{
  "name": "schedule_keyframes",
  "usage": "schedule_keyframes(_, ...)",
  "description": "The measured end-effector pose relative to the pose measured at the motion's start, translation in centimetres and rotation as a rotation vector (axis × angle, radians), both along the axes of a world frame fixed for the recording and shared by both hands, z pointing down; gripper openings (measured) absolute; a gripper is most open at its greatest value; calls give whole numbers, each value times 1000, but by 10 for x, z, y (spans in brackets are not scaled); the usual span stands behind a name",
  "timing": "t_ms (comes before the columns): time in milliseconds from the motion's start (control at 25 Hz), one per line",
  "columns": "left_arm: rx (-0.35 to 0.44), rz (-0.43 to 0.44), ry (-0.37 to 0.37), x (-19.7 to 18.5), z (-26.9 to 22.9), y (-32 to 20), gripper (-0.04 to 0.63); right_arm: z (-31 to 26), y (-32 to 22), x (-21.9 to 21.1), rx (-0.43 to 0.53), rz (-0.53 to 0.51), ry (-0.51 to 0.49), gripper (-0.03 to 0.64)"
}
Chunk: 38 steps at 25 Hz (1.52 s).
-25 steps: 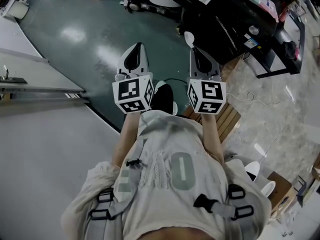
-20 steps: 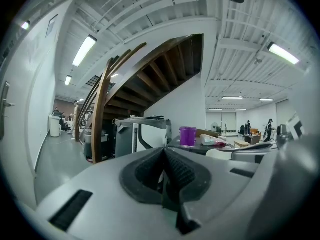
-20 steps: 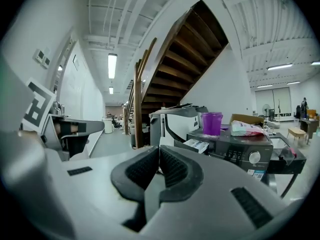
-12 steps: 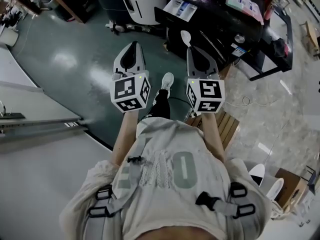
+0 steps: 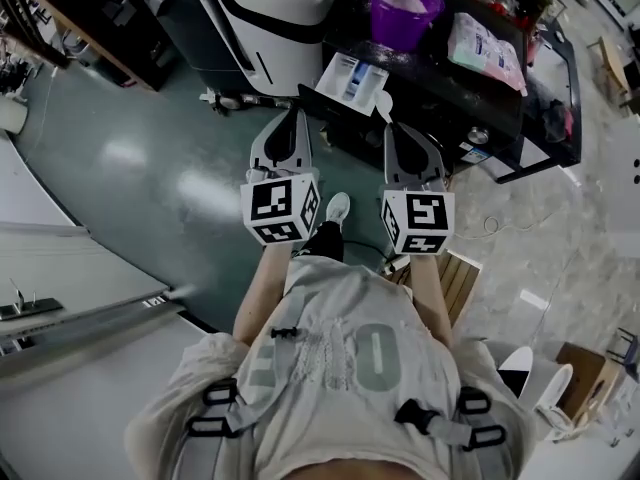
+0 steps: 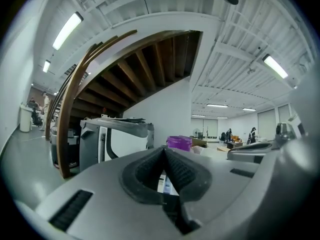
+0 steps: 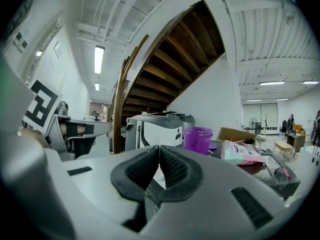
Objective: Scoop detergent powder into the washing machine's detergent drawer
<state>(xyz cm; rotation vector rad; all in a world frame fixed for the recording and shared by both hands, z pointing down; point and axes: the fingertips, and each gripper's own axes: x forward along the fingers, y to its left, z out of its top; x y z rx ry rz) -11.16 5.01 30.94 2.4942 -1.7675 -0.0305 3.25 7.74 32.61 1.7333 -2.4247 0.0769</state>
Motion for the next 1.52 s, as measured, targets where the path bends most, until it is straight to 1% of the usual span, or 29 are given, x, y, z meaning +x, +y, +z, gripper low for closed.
schedule_keyframes(280, 19, 31, -15, 9, -16, -116, 20, -15, -117, 2, 9, 2, -7, 3)
schedule_keyframes(400, 24, 35, -4, 9, -23, -161, 20, -22, -161, -2, 21, -12, -7, 3)
schedule_keyframes(520, 22, 58, 6, 16, -26, -203, 20, -32, -198, -5, 40, -30, -21, 3)
schedule_keyframes(640, 29, 76, -5, 24, -29, -230, 20, -37, -226, -5, 46, -32, -23, 3)
schedule_keyframes(800, 39, 60, -18, 22, -34, -254, 20, -37, -250, -8, 43, -47, -51, 3)
schedule_keyframes(1040, 43, 40, -45, 31, -35, -269, 21, -33, -268, -4, 34, -69, -74, 5)
schedule_keyframes(1160, 59, 12, -53, 35, -39, -272, 20, -35, -275, 0, 53, -90, -65, 5)
schedule_keyframes(1280, 78, -26, -53, 37, -42, -273, 20, -38, -278, 5, 71, -119, -84, 5)
schedule_keyframes(1520, 81, -67, -54, 49, -41, -272, 20, -35, -276, 17, 65, -168, -111, 6)
